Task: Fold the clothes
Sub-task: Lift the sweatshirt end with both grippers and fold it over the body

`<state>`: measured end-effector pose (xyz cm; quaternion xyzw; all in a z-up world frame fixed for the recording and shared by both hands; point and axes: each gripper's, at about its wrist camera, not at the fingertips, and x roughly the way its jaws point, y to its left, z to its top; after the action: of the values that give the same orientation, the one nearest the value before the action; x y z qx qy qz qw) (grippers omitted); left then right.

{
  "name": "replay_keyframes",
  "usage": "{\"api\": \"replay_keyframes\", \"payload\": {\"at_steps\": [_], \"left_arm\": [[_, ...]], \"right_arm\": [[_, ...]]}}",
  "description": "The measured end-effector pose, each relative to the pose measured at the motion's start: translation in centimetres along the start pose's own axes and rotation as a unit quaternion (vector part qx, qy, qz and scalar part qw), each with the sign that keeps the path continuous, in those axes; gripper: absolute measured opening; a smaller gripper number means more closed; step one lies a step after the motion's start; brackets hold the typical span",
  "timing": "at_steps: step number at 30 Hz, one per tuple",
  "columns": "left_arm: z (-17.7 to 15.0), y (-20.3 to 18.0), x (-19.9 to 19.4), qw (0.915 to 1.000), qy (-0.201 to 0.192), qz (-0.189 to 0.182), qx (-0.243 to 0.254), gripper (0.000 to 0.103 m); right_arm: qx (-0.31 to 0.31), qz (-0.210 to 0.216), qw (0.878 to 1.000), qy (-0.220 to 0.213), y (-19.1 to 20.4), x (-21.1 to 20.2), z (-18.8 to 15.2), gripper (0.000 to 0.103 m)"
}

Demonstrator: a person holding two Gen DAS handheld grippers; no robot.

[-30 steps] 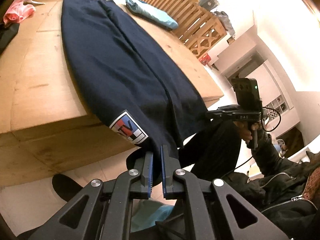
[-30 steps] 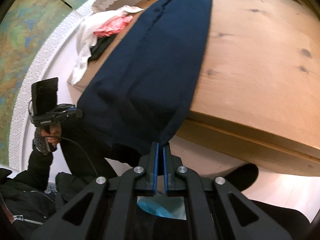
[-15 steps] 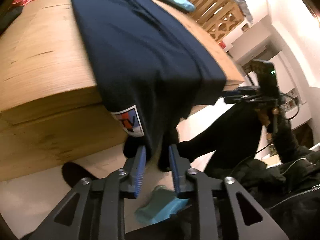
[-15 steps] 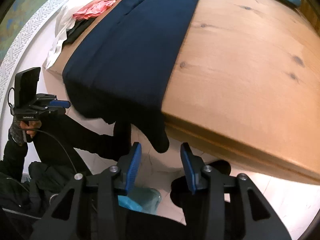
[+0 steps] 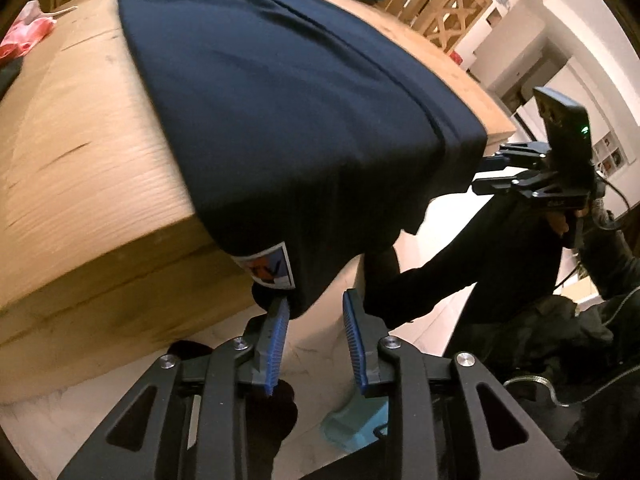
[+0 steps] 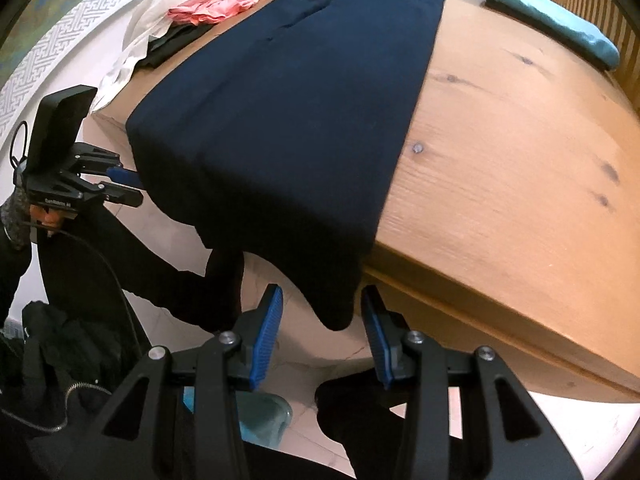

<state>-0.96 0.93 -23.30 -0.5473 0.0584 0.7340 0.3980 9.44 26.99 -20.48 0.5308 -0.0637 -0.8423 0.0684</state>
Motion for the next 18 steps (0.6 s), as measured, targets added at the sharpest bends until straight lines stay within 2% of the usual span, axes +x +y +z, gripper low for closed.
{"api": "replay_keyframes", "payload": {"at_steps": [6,7,8,9,10,13,15,16,17,18], "left_arm": [[0.9,0.3,0.9,0.9999,-0.007,-0.011,0.004,0.033],[0.8,0.2,0.8,0.9998,-0.008,-0.015,0.009,0.028],[0.6,-0.1,0.6,0.9997,-0.010,-0.018,0.015,0.018],[0.5,-0.3,0.4,0.9995,-0.012,-0.022,0.021,0.011],[0.2,-0.6,0.1,0.9993,-0.013,-0.021,0.029,0.010],[-0.5,-0.6,-1.1,0.9993,-0.013,0.004,0.035,0.017],[-0.5,0.0,-1.7,0.9993,-0.016,0.022,0.027,0.029],[-0.3,0.3,-1.9,0.9991,-0.018,0.030,0.024,0.039],[-0.1,0.6,-2.1,0.9989,-0.020,0.037,0.020,0.044],[0.2,0.7,-2.2,0.9988,-0.019,0.041,0.021,0.044]], "right_arm": [[0.011,0.021,1.000,-0.008,-0.2,0.2,0.1,0.039],[0.009,0.023,1.000,-0.008,-0.2,0.1,0.1,0.024],[0.005,0.023,1.000,-0.007,0.1,0.0,0.2,0.005],[0.001,0.022,1.000,-0.005,0.4,-0.1,0.2,0.005],[-0.002,0.026,1.000,-0.004,0.5,-0.3,0.2,0.005],[-0.014,0.016,1.000,-0.002,0.4,-0.8,0.2,0.007],[-0.021,0.007,1.000,-0.004,0.6,-0.9,0.1,0.009],[-0.019,0.005,1.000,-0.006,0.6,-0.9,0.1,0.013],[-0.016,0.003,1.000,-0.007,0.7,-0.8,0.0,0.016],[-0.013,0.004,1.000,-0.007,0.6,-0.7,0.1,0.016]]}}
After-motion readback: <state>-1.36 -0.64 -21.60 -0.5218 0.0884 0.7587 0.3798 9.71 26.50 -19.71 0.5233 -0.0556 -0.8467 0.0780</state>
